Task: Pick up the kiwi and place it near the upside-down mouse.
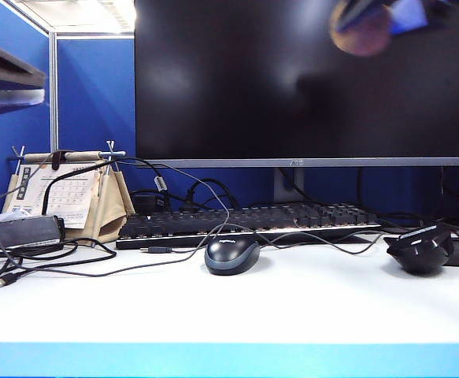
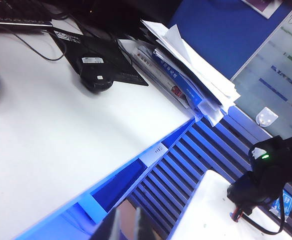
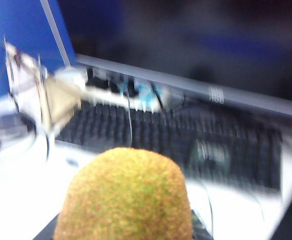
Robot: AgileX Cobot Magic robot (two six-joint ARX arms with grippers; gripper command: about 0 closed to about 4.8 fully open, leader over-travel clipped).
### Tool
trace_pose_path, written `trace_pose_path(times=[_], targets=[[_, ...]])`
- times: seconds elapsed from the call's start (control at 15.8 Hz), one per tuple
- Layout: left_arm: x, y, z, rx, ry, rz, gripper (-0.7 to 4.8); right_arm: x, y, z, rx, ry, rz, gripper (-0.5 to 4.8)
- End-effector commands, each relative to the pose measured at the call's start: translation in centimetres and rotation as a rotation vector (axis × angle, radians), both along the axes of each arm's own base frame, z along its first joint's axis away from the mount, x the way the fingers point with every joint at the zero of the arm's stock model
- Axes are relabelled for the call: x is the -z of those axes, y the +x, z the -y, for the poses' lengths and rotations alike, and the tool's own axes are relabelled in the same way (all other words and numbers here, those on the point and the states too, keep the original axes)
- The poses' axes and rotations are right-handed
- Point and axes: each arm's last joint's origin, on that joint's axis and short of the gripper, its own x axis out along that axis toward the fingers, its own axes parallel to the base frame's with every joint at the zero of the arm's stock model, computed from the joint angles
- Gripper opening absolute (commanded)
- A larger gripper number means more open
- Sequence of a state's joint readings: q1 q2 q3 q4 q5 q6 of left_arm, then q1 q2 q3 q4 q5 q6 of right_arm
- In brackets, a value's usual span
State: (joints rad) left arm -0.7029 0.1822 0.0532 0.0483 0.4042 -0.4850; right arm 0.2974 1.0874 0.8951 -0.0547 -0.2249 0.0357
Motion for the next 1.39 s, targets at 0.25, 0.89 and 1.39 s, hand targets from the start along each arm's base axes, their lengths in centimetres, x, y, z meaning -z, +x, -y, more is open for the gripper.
trace_pose_path(times=[0.25,0.89,1.39], targets=[[0.2,0.0,0.0,0.006,0.052,0.032,0.54,9.1,-5.5,2.0,0.115,-0.018,-0.176,2.09],[0.2,0.0,0.0,0.01,0.05,0.029,0.54,15.6,-6.8,2.8,0.272,-0.111,-0.467,2.09],[0.2,-0.2,0.1,0.071,0.042,0.022,0.54,16.8,-4.8,3.0,0.298,-0.109,-0.515,2.1]])
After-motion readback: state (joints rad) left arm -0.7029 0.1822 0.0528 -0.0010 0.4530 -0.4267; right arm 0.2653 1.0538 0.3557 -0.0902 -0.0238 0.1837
